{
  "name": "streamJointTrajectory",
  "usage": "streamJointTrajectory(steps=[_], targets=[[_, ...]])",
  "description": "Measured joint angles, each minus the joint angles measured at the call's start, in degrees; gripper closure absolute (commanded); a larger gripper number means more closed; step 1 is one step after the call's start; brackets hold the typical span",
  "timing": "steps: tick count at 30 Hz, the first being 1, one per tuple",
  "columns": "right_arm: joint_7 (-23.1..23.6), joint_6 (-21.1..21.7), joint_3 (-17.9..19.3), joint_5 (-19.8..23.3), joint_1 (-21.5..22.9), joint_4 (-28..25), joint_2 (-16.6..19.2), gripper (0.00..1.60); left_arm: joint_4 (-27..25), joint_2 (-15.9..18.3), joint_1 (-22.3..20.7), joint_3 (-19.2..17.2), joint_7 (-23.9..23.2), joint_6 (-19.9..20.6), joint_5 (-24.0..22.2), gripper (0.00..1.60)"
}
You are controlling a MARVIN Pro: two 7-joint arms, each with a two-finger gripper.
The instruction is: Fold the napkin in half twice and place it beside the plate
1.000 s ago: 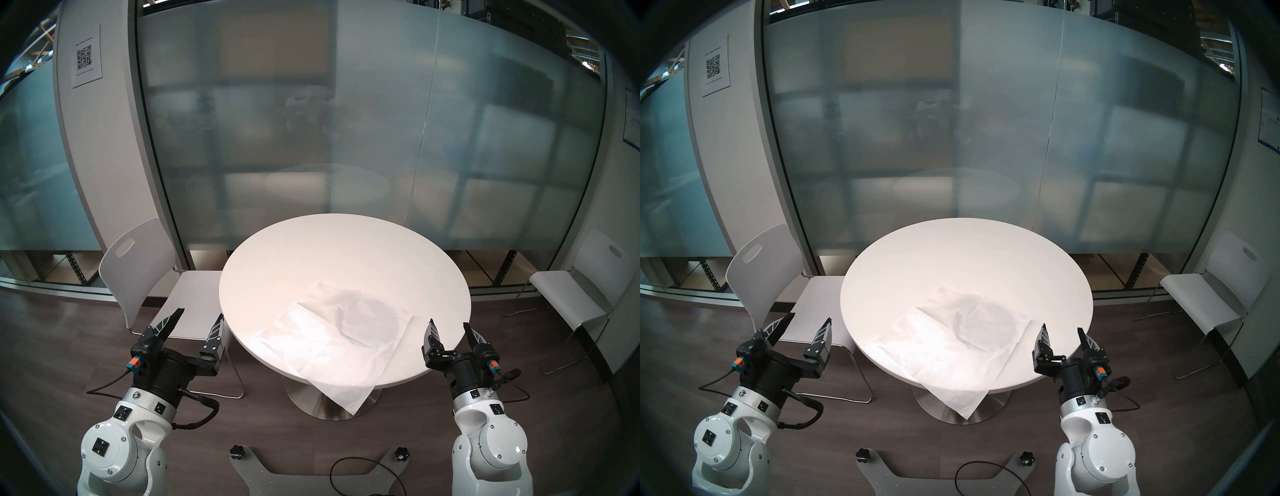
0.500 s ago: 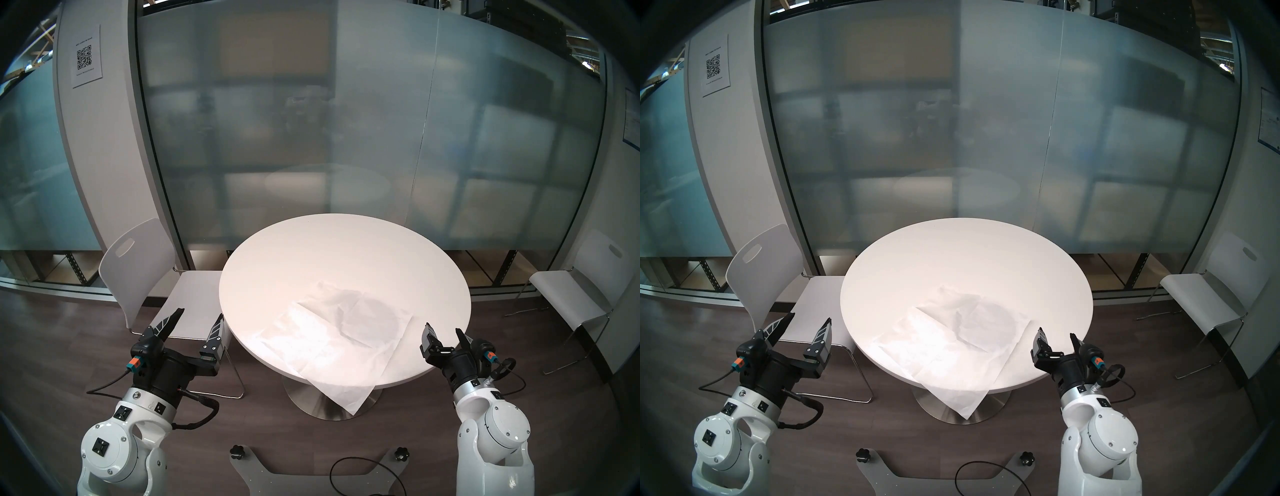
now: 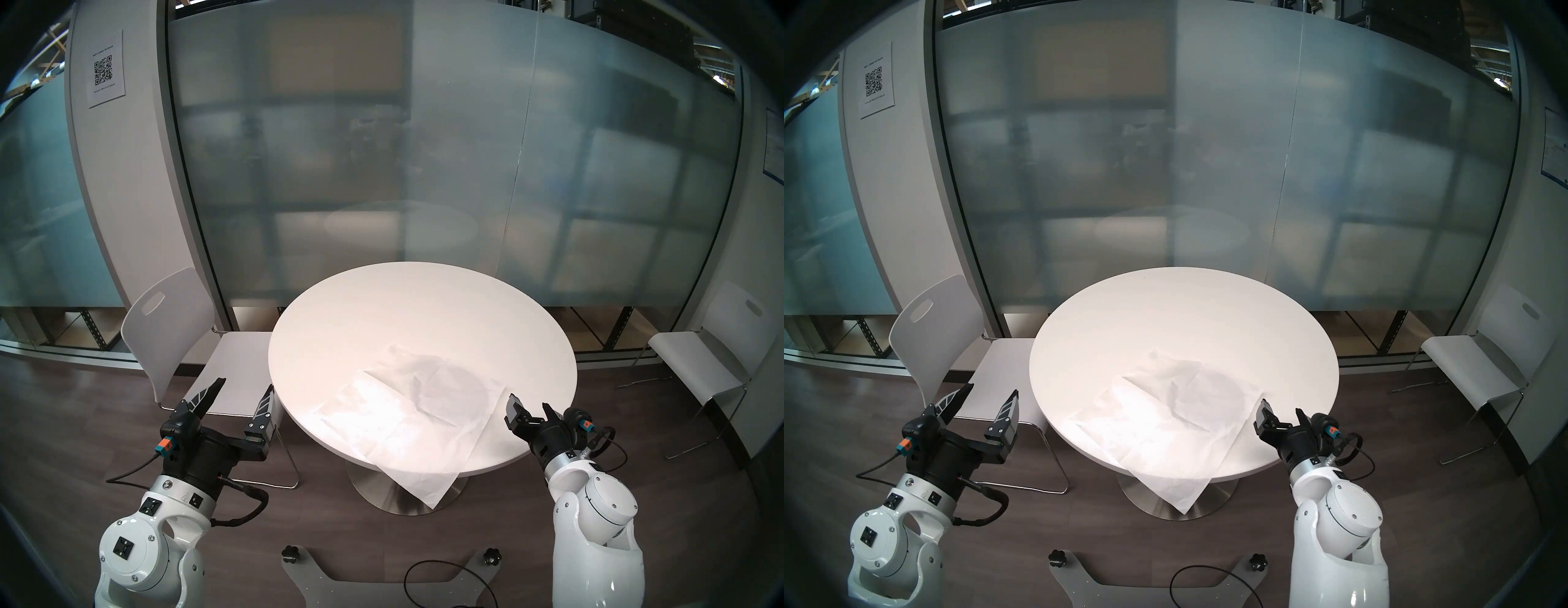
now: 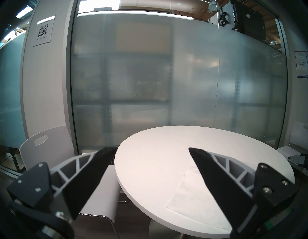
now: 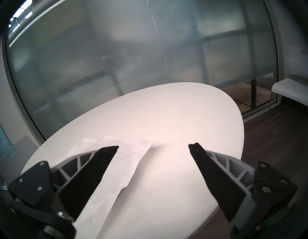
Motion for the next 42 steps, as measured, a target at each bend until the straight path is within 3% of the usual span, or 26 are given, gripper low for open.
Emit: streamJointTrajectory(steps=[19, 23, 33, 36, 42], targets=[[-2.9, 5.0, -1.4, 3.7, 7.3, 6.7, 1.7, 0.0, 0.0, 0.0, 0.0, 0.0, 0.0, 0.0, 0.0, 0.0], [-3.5, 6.0, -1.9, 4.4, 8.5, 7.6, 2.0, 0.11, 0.0, 0.0, 0.0, 0.0, 0.0, 0.0, 0.0, 0.0], [-4.8, 7.7, -2.9, 5.9, 10.4, 9.3, 2.5, 0.18, 0.0, 0.0, 0.0, 0.0, 0.0, 0.0, 0.0, 0.0], [-5.2, 8.0, -3.2, 6.3, 10.8, 9.5, 2.6, 0.3, 0.0, 0.0, 0.0, 0.0, 0.0, 0.0, 0.0, 0.0], [-6.0, 8.2, -3.6, 7.3, 11.2, 10.5, 2.7, 0.31, 0.0, 0.0, 0.0, 0.0, 0.0, 0.0, 0.0, 0.0]])
